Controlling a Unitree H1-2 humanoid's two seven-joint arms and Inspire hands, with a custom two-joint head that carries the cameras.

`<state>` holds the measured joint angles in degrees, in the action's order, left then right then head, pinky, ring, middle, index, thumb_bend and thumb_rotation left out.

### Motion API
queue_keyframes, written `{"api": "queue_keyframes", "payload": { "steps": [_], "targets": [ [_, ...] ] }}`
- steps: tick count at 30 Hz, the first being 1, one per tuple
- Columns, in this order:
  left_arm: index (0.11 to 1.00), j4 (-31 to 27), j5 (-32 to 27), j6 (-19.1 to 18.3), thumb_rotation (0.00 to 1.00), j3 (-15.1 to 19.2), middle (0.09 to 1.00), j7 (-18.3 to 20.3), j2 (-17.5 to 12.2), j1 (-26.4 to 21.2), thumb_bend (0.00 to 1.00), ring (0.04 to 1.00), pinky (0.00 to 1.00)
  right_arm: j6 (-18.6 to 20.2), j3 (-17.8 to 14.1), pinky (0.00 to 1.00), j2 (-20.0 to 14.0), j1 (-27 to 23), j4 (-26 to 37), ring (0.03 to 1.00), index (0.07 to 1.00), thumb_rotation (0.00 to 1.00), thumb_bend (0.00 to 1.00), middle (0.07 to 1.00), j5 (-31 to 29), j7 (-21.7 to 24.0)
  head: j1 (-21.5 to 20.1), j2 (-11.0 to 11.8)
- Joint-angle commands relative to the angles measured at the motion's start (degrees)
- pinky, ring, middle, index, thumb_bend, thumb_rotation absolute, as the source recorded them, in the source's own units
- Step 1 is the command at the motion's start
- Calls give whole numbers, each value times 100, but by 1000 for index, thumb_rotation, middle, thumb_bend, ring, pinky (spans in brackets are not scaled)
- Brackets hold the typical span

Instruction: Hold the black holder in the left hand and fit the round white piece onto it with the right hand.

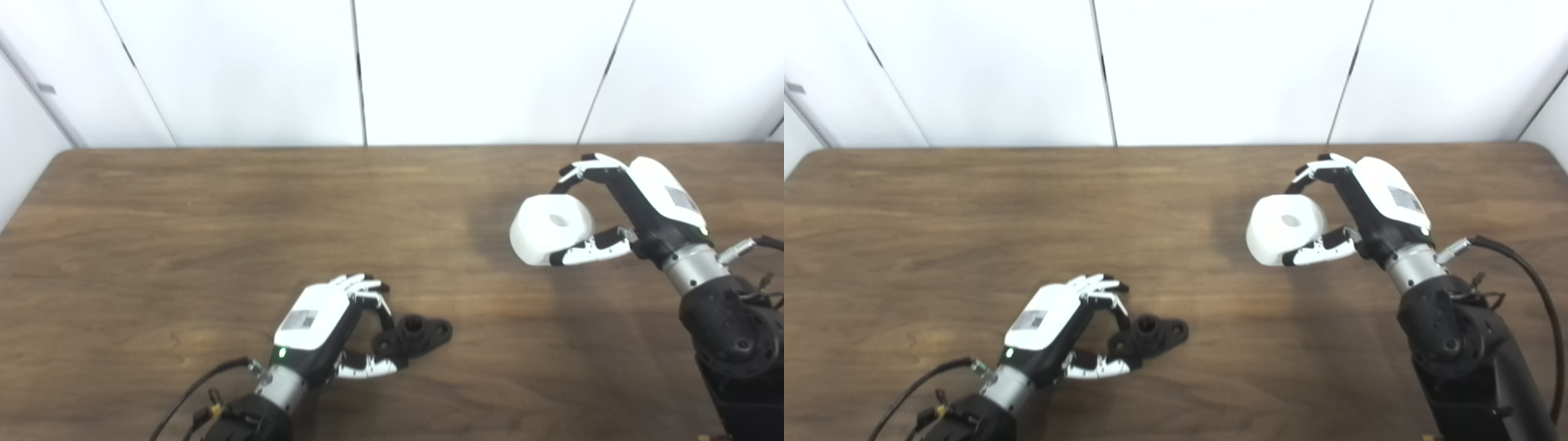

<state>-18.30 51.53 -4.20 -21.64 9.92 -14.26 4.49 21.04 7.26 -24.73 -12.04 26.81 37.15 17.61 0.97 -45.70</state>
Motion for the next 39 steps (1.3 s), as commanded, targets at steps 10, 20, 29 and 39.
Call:
{"api": "queue_keyframes", "payload": {
  "steps": [10, 20, 29, 39],
  "targets": [
    [488, 75, 118, -27, 47, -113, 816, 272, -58, -26, 520, 890, 890, 154, 193, 824, 327, -156, 879, 918, 484, 134, 523, 788, 155, 460, -18, -128],
    [488, 88, 171, -38, 48, -129, 816, 311, -40, -65, 520, 889, 890, 563, 430, 810, 774, -392, 1771, 914, 483, 137, 524, 782, 593, 1369, 17, -210],
    [488, 107, 185, -29, 48, -133, 820, 320, -31, -83, 520, 890, 895, 505, 588, 792, 1071, -394, 1950, 898, 483, 139, 524, 772, 1036, 1923, 35, -243],
    [488, 99, 211, -68, 49, -151, 819, 341, 18, -106, 520, 887, 889, 331, 770, 832, 1393, -238, 1773, 899, 483, 137, 524, 773, 984, 1919, 61, -273]
  ]
}}
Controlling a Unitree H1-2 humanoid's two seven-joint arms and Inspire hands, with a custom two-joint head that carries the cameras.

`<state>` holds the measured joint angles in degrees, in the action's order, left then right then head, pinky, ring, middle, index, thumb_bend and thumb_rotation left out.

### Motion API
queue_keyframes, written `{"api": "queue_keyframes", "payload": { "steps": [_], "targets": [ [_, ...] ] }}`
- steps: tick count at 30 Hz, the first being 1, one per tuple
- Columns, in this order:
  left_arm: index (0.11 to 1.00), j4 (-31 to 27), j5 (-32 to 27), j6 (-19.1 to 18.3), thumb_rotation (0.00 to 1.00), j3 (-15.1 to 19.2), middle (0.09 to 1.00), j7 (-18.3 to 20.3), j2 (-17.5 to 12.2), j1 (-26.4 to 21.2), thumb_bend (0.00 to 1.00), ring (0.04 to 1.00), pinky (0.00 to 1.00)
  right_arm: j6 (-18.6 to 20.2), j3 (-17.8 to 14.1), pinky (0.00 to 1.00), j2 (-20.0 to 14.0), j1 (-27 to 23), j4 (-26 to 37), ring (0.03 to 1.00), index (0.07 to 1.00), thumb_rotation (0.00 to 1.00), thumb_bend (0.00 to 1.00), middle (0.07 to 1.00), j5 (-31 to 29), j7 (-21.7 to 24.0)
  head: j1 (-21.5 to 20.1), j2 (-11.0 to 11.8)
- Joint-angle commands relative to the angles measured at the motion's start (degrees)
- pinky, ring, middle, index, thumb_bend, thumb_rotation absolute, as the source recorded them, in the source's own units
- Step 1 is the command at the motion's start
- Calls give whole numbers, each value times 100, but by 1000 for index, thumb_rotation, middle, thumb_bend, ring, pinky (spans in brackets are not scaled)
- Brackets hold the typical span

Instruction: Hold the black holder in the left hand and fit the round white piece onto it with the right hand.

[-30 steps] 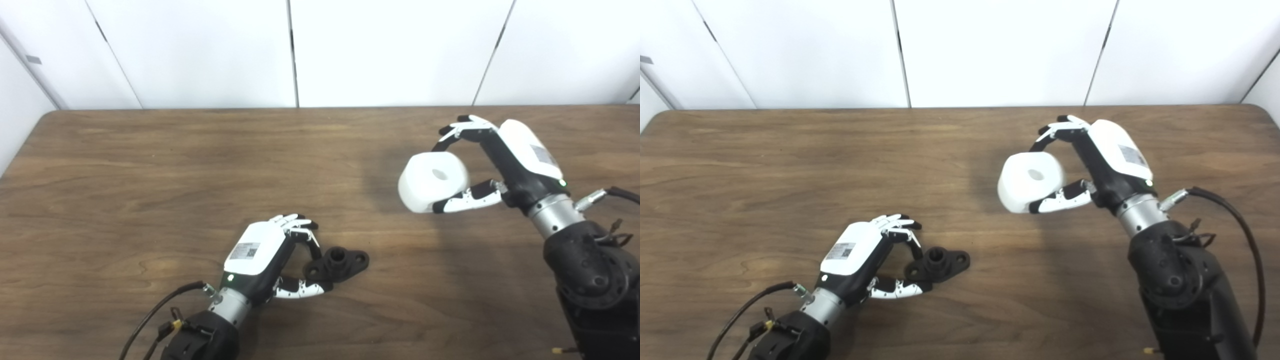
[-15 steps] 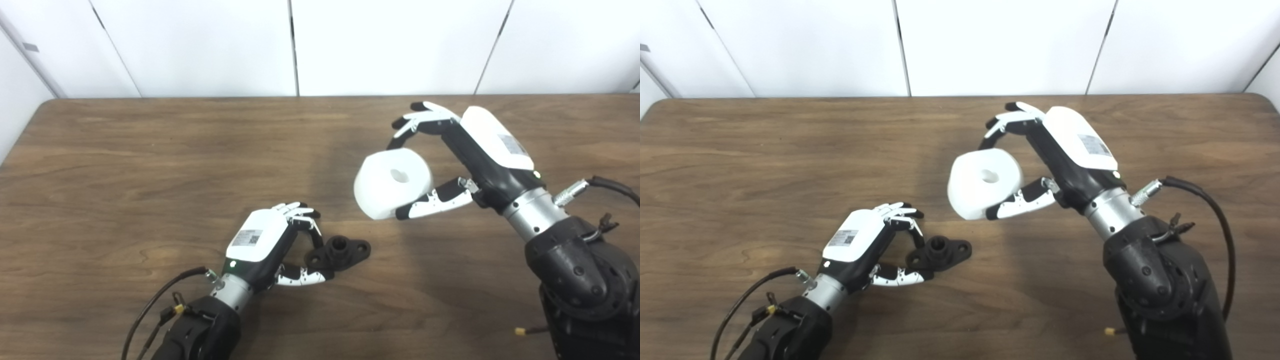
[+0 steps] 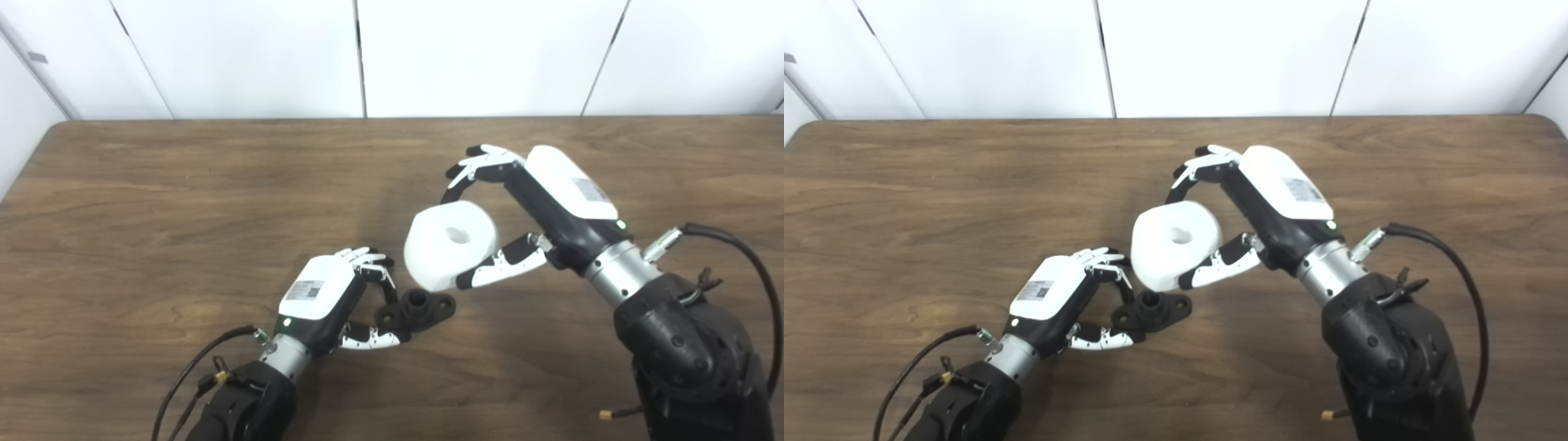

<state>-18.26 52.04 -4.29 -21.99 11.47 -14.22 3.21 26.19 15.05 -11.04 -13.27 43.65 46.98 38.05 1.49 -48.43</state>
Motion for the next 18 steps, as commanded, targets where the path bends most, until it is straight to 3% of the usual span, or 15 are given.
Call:
{"api": "queue_keyframes", "payload": {
  "steps": [1, 18],
  "targets": [
    [488, 92, 164, -65, 48, -120, 819, 197, 18, 19, 520, 888, 889, -222, 13, 835, 35, -99, 59, 899, 483, 137, 524, 772, 11, -145, 18, -2],
    [488, 48, 265, -267, 49, -217, 827, 317, 63, -54, 520, 896, 895, -372, 253, 892, 148, 155, -247, 913, 483, 138, 523, 772, 45, -168, 88, -49]
  ]
}}
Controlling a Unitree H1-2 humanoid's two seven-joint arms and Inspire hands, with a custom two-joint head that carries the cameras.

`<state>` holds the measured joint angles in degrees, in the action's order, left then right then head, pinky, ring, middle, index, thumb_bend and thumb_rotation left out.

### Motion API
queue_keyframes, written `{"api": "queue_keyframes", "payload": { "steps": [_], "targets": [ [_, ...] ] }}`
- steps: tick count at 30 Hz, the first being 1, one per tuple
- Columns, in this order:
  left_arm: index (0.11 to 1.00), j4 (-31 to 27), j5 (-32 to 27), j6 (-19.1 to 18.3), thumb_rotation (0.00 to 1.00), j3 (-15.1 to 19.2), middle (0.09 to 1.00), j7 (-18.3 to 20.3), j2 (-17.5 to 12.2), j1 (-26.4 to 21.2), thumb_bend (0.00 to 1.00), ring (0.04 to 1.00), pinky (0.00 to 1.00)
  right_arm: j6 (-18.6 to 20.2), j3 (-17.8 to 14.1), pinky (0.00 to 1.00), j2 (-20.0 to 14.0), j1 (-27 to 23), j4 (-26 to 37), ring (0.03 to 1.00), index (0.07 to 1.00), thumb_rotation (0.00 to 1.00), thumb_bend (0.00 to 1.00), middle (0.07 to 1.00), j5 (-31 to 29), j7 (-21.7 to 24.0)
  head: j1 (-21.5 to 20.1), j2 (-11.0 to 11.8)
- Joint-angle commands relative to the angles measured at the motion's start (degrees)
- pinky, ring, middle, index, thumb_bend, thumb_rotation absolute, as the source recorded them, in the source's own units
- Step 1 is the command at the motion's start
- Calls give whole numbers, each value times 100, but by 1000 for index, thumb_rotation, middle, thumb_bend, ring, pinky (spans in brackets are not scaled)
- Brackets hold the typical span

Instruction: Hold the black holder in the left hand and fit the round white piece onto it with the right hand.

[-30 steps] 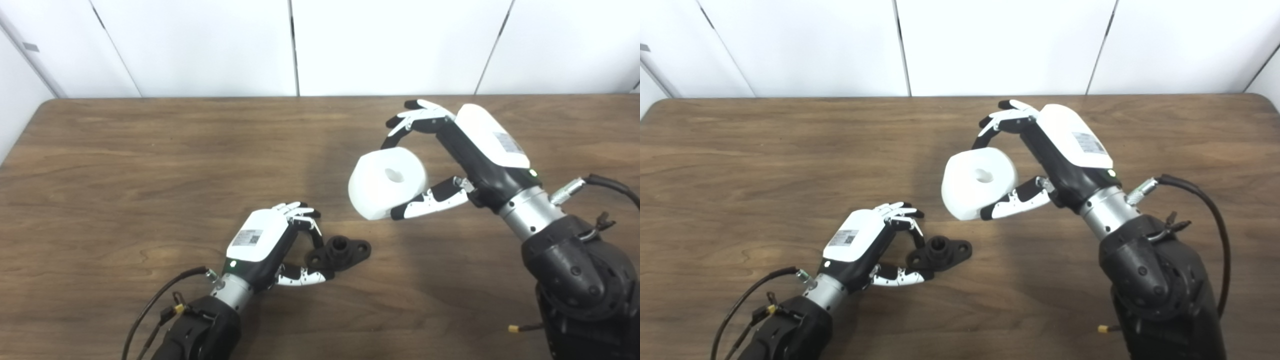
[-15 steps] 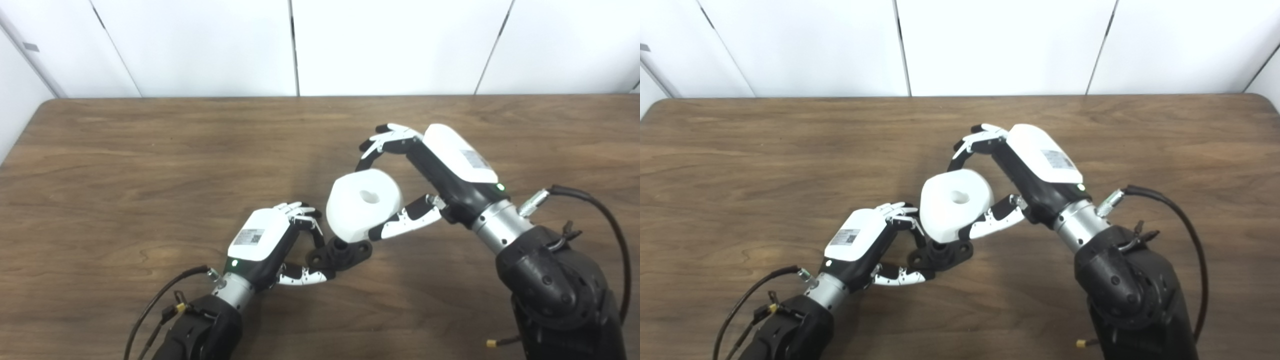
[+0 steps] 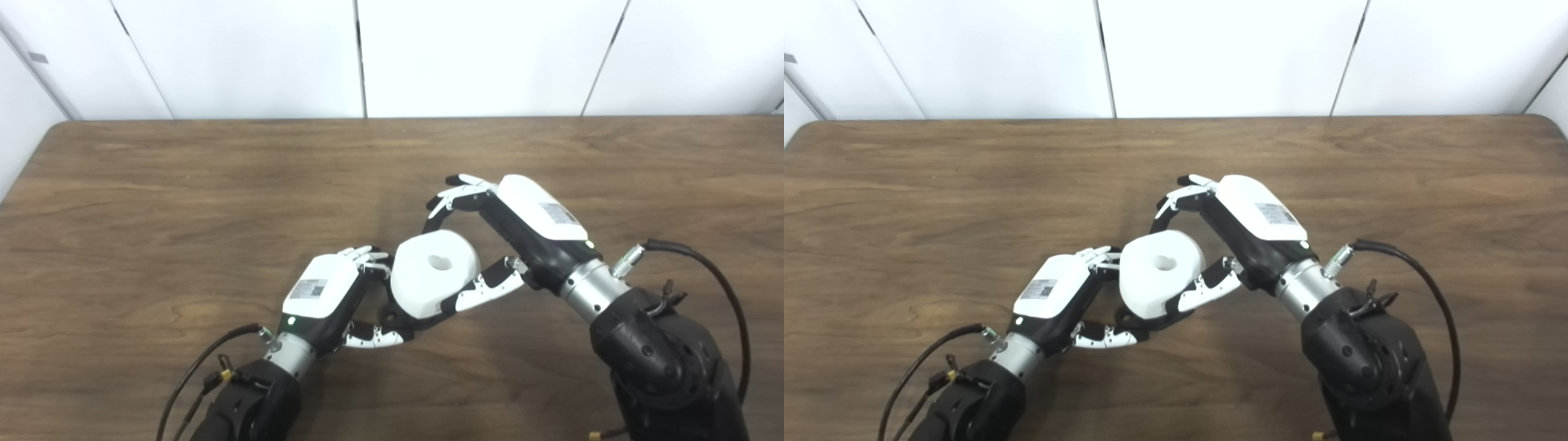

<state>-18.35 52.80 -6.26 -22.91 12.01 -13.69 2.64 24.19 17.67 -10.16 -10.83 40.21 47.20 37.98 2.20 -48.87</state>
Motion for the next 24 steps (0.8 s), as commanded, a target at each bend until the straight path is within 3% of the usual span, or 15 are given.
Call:
{"api": "queue_keyframes", "payload": {
  "steps": [1, 24],
  "targets": [
    [488, 56, 193, -79, 49, -128, 827, 260, 15, 3, 520, 895, 895, -182, 4, 895, 61, -73, 87, 912, 483, 138, 523, 771, 30, -167, 20, -10],
    [488, 18, 225, -136, 50, -176, 829, 267, 59, -8, 521, 894, 895, -515, 124, 870, 46, 106, -211, 908, 483, 136, 523, 767, 52, -420, 28, -28]
  ]
}}
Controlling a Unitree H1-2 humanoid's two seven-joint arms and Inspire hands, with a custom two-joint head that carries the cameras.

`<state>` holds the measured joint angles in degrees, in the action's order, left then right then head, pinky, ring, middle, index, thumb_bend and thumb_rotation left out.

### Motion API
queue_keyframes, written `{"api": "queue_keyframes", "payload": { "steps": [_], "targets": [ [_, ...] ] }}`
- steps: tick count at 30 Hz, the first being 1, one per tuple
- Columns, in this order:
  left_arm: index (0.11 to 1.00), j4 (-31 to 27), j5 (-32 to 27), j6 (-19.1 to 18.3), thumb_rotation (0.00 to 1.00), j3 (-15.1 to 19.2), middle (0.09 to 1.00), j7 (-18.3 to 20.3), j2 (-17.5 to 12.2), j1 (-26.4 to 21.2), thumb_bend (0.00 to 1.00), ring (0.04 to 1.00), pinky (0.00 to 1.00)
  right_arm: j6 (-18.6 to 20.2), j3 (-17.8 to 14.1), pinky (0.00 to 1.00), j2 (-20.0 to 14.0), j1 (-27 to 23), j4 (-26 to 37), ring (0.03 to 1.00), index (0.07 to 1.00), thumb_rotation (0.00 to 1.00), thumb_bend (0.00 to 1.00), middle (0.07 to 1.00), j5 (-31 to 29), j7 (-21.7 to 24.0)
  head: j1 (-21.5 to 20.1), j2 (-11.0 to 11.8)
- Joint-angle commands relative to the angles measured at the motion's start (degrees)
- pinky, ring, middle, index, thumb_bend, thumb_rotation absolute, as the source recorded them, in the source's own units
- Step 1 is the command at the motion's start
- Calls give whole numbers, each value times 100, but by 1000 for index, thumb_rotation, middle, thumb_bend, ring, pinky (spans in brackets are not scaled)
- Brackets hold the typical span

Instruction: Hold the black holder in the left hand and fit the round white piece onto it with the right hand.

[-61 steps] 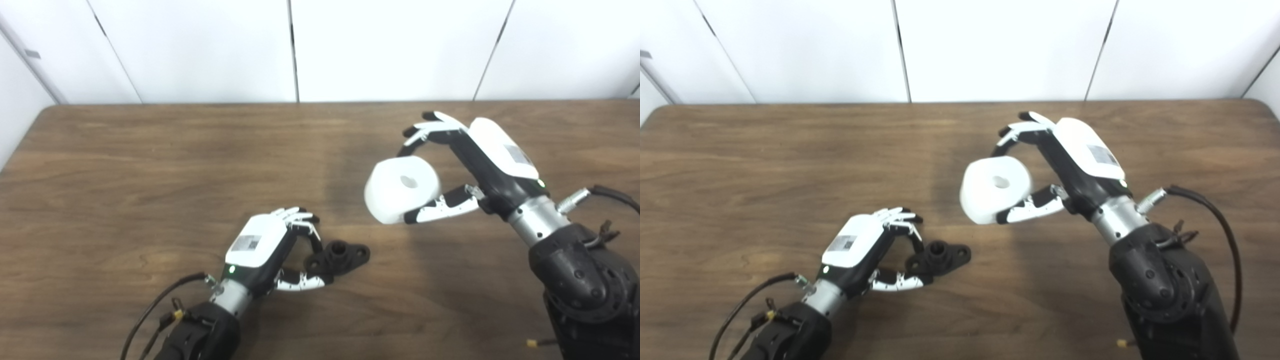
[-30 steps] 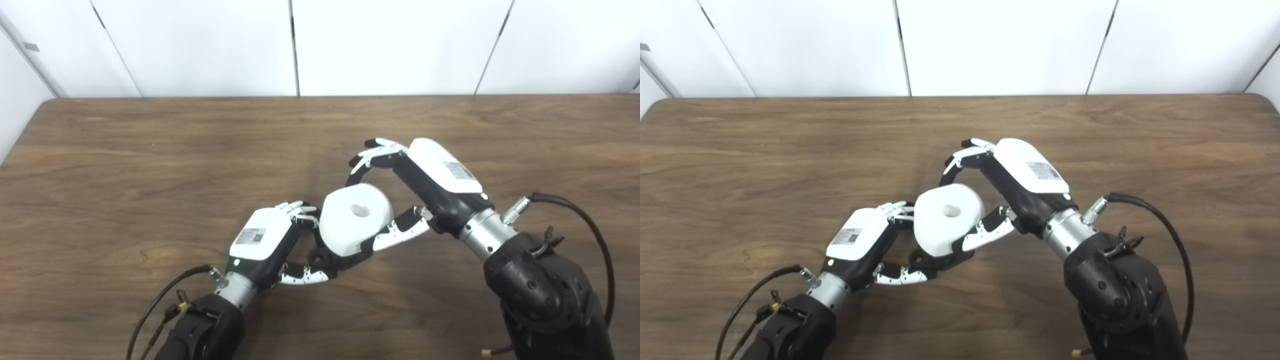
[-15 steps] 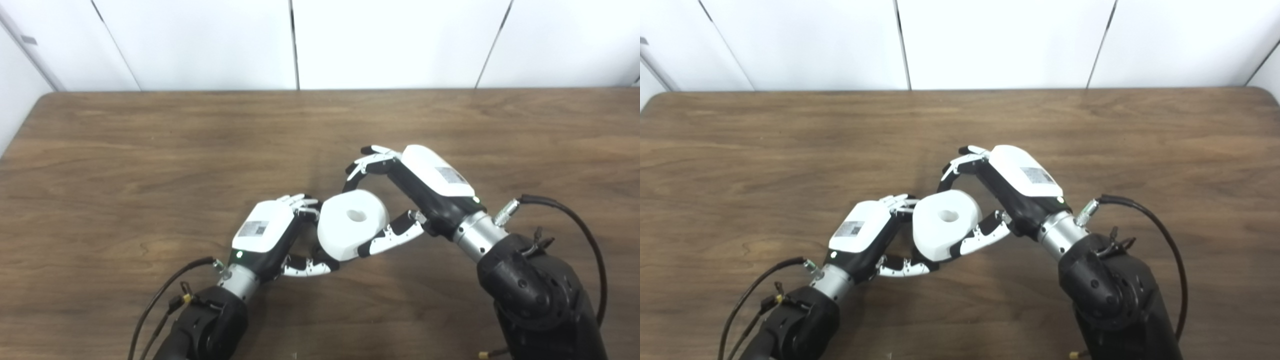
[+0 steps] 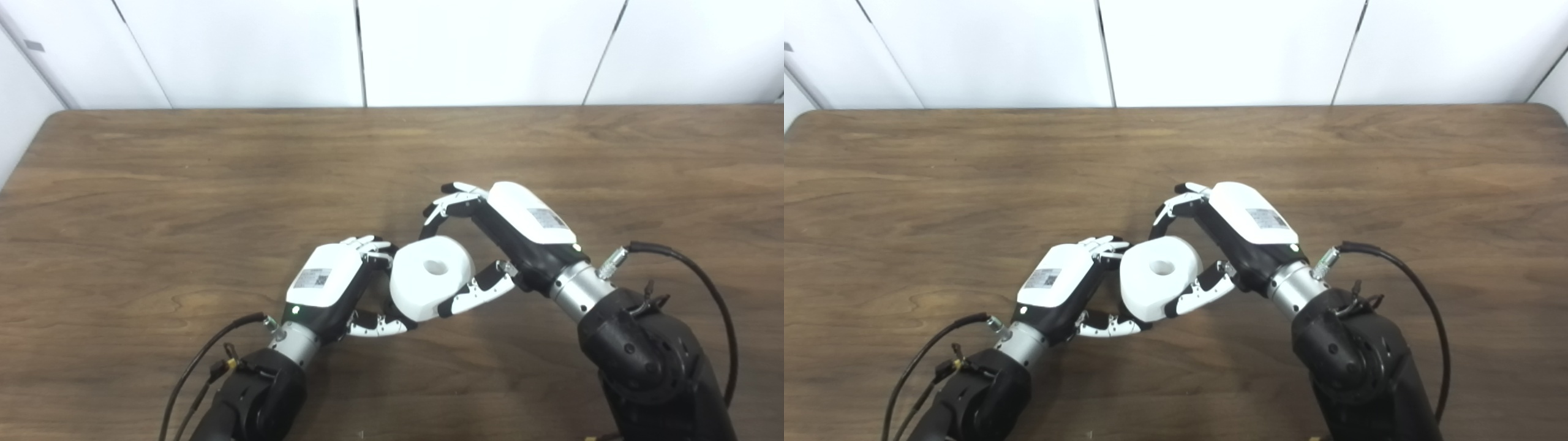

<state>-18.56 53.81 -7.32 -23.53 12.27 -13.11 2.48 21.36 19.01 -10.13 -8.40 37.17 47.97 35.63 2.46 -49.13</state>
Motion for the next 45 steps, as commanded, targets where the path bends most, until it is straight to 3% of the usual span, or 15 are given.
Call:
{"api": "queue_keyframes", "payload": {
  "steps": [1, 29, 40, 45],
  "targets": [
    [488, 38, 130, -33, 50, -116, 829, 245, 0, 9, 521, 894, 895, -238, -4, 870, 44, -130, 80, 910, 483, 135, 523, 767, -21, -193, -15, 14],
    [488, -23, 134, -112, 49, -167, 829, 273, 0, 22, 520, 894, 896, -505, 119, 817, 179, -33, -403, 919, 483, 133, 522, 764, -113, -675, -6, 20],
    [488, -17, 135, -112, 50, -175, 829, 267, 12, 18, 520, 893, 895, -411, 157, 821, 123, -40, -378, 915, 484, 134, 523, 771, -105, -520, -10, 19],
    [488, -16, 172, -114, 50, -185, 828, 274, 3, 12, 520, 892, 892, -343, 198, 878, 56, -97, -315, 927, 489, 150, 524, 784, 32, -293, -34, 20]
  ]
}}
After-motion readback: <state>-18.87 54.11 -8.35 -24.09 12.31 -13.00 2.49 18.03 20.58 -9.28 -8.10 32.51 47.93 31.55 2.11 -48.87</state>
